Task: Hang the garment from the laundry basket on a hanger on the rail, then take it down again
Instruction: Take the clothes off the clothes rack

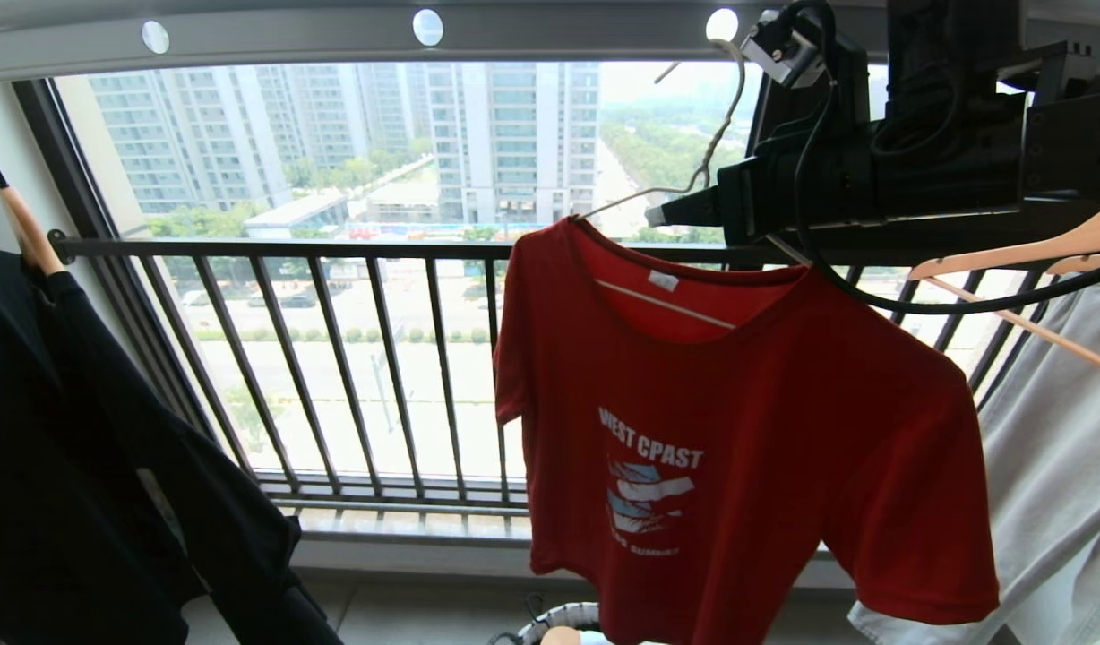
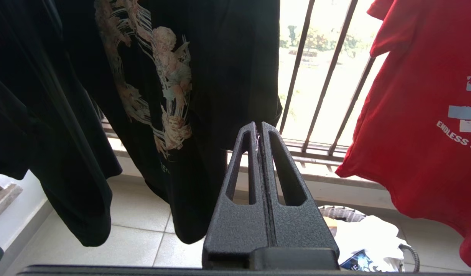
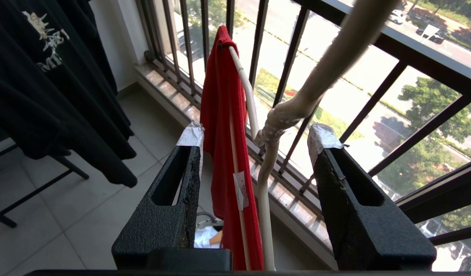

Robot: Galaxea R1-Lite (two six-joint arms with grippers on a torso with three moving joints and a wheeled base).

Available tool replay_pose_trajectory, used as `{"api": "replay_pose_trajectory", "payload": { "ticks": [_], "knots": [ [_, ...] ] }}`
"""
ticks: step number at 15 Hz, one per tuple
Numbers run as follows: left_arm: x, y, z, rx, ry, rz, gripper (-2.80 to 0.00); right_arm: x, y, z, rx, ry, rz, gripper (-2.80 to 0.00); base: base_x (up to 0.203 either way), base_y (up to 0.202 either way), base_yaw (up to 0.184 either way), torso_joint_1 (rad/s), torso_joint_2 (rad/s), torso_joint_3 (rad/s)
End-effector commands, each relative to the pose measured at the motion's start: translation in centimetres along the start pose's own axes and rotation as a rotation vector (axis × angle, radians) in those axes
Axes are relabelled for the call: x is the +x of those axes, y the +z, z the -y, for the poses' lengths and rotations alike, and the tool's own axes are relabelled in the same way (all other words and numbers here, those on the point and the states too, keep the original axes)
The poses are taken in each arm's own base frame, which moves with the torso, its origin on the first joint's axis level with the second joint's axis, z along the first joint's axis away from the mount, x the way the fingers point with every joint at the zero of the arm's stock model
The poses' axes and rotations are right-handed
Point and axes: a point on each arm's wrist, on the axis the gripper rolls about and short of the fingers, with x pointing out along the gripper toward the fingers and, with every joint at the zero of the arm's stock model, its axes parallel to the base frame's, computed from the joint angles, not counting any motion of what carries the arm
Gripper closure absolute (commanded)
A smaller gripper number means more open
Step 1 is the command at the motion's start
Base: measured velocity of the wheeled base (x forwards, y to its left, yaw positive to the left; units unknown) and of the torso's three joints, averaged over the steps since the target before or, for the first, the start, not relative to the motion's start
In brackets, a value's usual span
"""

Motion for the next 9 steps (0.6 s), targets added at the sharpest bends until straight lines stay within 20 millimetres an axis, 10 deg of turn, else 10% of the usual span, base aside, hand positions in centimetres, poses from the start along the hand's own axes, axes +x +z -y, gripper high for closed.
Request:
{"api": "replay_pose_trajectory", "payload": {
  "ticks": [1, 9],
  "knots": [
    [0.01, 0.0, 0.0, -0.001, 0.001, -0.001, 0.0, 0.33, -0.07, -0.11, -0.001, 0.005, -0.005, 0.0, 0.0, 0.0, 0.0, 0.0, 0.0, 0.0],
    [0.01, 0.0, 0.0, -0.001, 0.001, -0.001, 0.0, -0.25, 0.62, -0.13, -0.062, -0.045, 0.014, 0.0, 0.0, 0.0, 0.0, 0.0, 0.0, 0.0]
  ]
}}
